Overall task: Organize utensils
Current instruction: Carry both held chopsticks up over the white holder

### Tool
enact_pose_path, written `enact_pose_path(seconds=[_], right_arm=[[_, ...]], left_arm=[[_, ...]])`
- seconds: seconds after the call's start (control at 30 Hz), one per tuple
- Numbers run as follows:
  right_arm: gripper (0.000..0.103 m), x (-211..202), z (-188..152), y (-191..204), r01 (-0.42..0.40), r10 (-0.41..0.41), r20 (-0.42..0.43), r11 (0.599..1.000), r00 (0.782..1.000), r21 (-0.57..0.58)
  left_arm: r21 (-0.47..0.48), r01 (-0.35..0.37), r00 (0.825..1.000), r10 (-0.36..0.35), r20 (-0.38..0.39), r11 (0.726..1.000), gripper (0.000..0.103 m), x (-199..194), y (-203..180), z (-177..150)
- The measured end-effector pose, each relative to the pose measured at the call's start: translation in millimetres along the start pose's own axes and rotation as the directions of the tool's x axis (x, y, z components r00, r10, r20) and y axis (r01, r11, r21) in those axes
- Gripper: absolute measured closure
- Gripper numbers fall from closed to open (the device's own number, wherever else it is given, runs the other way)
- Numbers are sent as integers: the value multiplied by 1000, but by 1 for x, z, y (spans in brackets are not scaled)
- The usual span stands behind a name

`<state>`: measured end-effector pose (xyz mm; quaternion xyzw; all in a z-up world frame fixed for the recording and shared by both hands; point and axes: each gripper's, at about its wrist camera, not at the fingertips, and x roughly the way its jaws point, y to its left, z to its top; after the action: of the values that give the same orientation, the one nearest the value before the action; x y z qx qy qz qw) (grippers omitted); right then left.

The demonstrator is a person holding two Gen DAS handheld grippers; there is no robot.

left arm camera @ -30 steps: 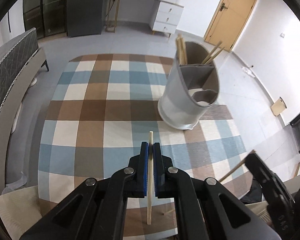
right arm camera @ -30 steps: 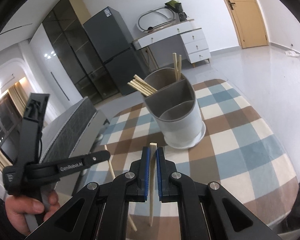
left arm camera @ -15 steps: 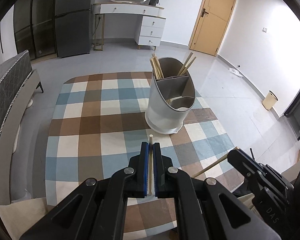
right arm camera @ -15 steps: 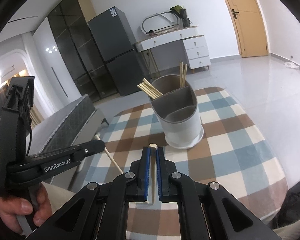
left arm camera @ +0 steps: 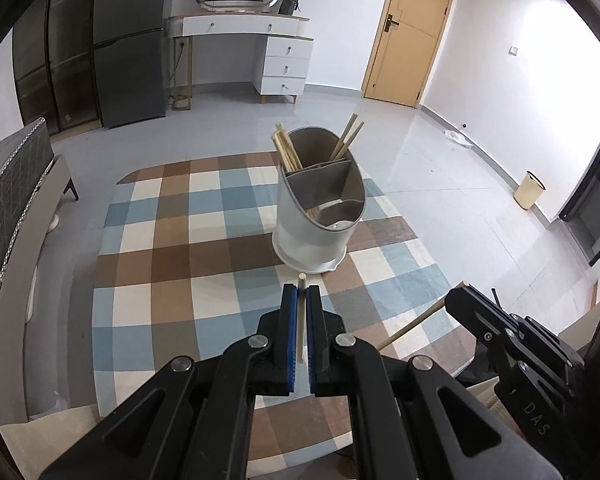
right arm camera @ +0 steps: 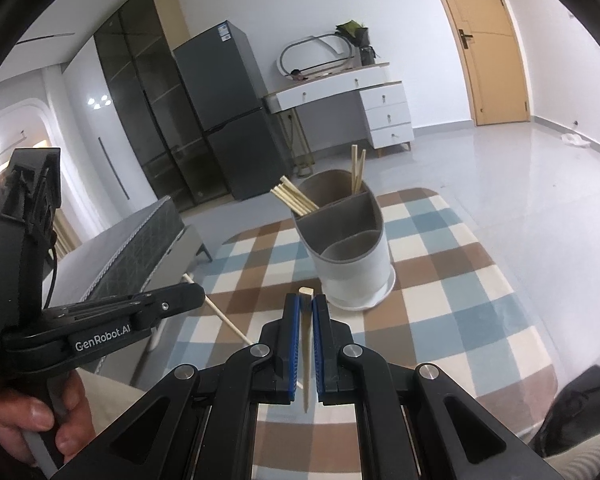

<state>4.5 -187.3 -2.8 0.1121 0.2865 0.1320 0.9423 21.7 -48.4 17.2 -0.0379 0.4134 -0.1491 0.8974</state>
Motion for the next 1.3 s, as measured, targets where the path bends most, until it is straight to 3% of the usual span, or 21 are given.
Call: enact_pose_path(seconds=[0.3, 0.67, 1.07, 1.3], right_arm=[[97, -5, 22, -15, 5, -5, 46, 1000, 999, 5], [97, -12, 76, -35, 36, -38, 134, 999, 990, 12], [97, 8, 147, -39, 47, -44, 200, 999, 979, -12], [97, 27, 184, -31, 53, -33, 231, 995, 972, -81]], left_arm=[[6, 39, 999, -39, 31, 999, 103, -16, -17, 27], [38, 99, 990, -103, 99, 994, 103, -23, -38, 80], [23, 143, 978, -145, 149, 989, 103, -15, -29, 145], [2, 145, 971, -143, 190, 989, 103, -5, -13, 176]])
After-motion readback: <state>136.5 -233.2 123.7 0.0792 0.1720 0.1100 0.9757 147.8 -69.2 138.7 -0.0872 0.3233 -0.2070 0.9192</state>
